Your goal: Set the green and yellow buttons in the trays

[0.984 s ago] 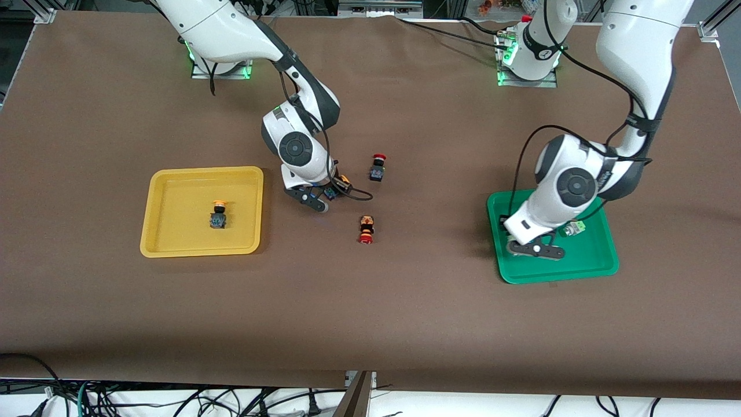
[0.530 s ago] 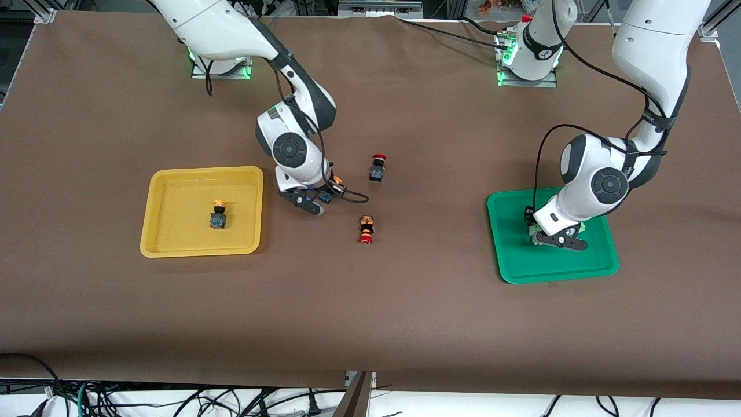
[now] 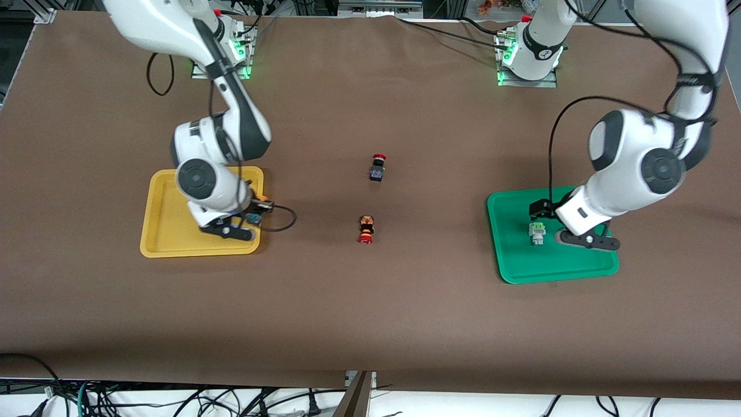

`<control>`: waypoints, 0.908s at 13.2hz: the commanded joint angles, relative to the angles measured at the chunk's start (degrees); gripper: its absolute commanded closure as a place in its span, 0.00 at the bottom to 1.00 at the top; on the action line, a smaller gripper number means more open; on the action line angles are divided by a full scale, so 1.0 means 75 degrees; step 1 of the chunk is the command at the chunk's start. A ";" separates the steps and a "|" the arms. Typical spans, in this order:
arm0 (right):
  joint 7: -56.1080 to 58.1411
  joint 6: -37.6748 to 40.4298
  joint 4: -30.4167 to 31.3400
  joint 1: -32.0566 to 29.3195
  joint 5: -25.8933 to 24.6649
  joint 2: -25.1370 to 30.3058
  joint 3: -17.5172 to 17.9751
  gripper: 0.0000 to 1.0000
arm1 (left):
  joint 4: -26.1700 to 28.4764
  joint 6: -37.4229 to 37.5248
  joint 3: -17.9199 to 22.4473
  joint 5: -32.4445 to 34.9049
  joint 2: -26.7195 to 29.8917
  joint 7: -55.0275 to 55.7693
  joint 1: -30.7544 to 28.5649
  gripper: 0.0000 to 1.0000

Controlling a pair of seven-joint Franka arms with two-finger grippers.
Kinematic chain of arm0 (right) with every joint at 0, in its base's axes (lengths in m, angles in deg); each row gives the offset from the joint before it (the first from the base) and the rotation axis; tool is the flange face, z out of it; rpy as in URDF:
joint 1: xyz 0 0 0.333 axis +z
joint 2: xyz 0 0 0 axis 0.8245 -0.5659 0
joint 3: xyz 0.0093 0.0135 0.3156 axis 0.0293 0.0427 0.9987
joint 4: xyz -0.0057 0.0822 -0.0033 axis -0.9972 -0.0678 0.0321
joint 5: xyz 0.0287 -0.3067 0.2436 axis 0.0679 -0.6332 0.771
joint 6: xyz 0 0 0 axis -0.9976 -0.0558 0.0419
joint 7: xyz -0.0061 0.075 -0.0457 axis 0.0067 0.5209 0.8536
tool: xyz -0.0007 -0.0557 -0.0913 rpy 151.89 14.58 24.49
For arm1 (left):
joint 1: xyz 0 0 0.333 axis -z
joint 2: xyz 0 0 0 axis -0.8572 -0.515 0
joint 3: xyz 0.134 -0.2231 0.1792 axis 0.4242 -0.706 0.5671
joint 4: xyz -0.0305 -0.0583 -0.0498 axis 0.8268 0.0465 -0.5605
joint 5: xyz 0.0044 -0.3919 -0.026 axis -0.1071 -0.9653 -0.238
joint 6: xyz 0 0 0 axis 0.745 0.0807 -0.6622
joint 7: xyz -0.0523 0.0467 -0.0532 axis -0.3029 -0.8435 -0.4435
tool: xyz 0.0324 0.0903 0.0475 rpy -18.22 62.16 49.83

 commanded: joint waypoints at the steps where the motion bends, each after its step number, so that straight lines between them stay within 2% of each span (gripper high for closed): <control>1: 0.0680 -0.0331 0.0096 -0.0206 0.0043 -0.0234 0.0008 0.82 | -0.1091 0.1614 0.0033 -0.0185 0.0235 0.0776 0.0115 0.00; 4: 0.1816 -0.0577 0.0120 -0.0498 0.0054 -0.0503 -0.0004 0.80 | -0.1784 0.2777 0.0091 -0.0139 0.0750 0.0919 0.0103 0.00; 6: 0.1795 -0.0730 0.0213 -0.0523 0.0113 -0.0609 -0.0004 0.79 | -0.2042 0.2897 0.0219 -0.0056 0.0962 0.0919 0.0057 0.00; 8: 0.1725 -0.0953 0.0366 -0.0523 0.0125 -0.0622 0.0008 0.76 | -0.2043 0.3154 0.0361 -0.0150 0.1197 0.0931 0.0010 0.00; 9: 0.1713 -0.0977 0.0389 -0.0523 0.0137 -0.0633 0.0008 0.71 | -0.2055 0.3259 0.0419 -0.0150 0.1313 0.0943 0.0010 0.00; 12: 0.1469 -0.0965 0.0378 -0.0511 0.0148 -0.0633 0.0043 0.71 | -0.2031 0.3565 0.0443 -0.0057 0.1420 0.1048 -0.0013 0.00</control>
